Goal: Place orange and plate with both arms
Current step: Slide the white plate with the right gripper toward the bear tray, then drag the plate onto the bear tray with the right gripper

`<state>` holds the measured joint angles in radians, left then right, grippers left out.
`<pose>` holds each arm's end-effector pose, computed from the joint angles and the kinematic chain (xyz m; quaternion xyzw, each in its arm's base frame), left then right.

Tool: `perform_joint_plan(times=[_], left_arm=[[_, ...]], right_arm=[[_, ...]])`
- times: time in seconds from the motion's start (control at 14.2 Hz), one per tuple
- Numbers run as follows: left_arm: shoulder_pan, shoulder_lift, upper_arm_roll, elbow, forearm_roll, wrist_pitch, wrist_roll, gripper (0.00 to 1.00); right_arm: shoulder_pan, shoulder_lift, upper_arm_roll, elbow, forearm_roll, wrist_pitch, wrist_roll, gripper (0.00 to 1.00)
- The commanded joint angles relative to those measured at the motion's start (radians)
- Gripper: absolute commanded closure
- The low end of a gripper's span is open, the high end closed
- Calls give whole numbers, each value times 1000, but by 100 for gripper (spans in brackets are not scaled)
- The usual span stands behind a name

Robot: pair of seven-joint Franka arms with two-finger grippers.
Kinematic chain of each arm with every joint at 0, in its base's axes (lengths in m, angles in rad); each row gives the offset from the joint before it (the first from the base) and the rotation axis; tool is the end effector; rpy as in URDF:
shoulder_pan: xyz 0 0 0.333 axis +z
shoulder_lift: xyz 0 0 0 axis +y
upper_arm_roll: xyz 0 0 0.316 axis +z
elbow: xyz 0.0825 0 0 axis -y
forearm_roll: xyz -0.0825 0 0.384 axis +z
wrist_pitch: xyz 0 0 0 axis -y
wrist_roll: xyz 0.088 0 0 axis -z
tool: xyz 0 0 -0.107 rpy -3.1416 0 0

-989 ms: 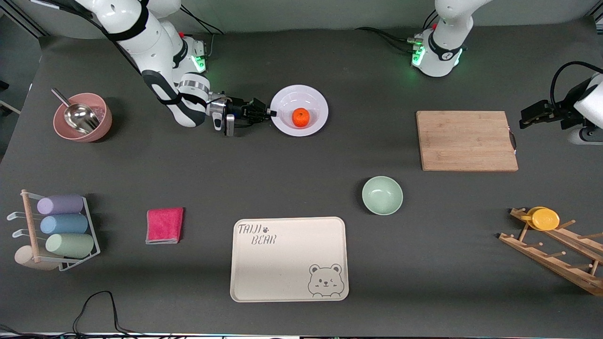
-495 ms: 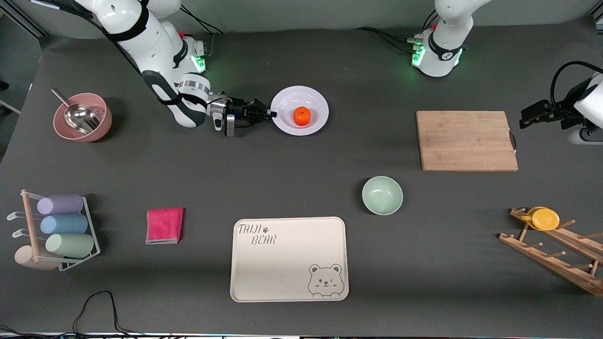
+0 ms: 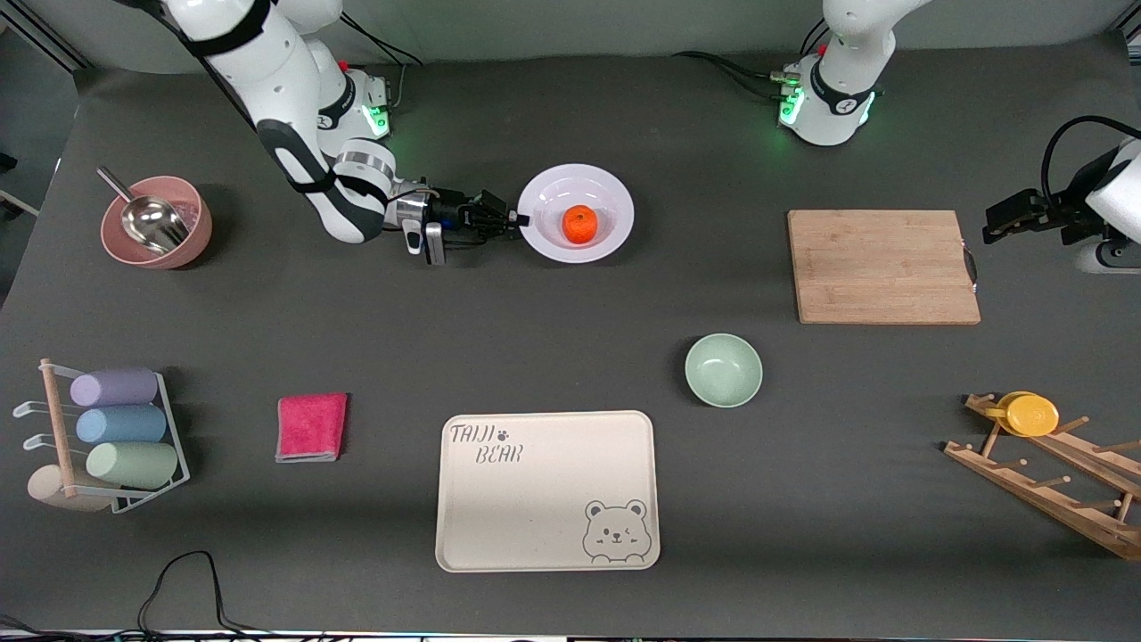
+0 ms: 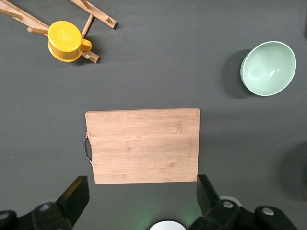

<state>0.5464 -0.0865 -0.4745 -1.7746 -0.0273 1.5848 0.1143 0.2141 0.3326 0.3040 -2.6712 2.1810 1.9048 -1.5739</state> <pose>0.5242 0.0262 0.5712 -0.9982 0.0183 0.0567 0.0008 0.2914 0.2500 0.1364 -0.7629 0.0232 -0.0658 0.6427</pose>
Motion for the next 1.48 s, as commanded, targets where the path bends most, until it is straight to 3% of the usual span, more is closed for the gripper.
perform_joint_plan(times=[0.0, 0.14, 0.28, 0.49, 0.64, 0.92, 1.2, 1.41], left_arm=[[0, -38, 5, -34, -10, 20, 7, 0], [0, -39, 5, -34, -10, 20, 7, 0], [0, -38, 5, -34, -10, 20, 7, 0], [0, -38, 5, -34, -10, 20, 7, 0], [-2, -38, 5, -34, -10, 20, 7, 0], [-2, -38, 5, -34, -10, 20, 7, 0], [0, -39, 5, -35, -10, 18, 7, 0], [-2, -38, 5, -35, -10, 17, 7, 0]], right_arm=[[1, -209, 7, -45, 7, -7, 185, 100], [-1, -302, 7, -47, -32, -6, 311, 100], [-44, -336, 6, -46, -99, -6, 367, 100], [-162, -316, 4, -10, -272, -6, 406, 100], [-229, -252, -2, 71, -383, -6, 451, 100], [-262, -45, -14, 343, -475, -3, 577, 100], [-260, 205, -72, 722, -634, -3, 725, 100], [-256, 385, -83, 1003, -717, 0, 828, 100]])
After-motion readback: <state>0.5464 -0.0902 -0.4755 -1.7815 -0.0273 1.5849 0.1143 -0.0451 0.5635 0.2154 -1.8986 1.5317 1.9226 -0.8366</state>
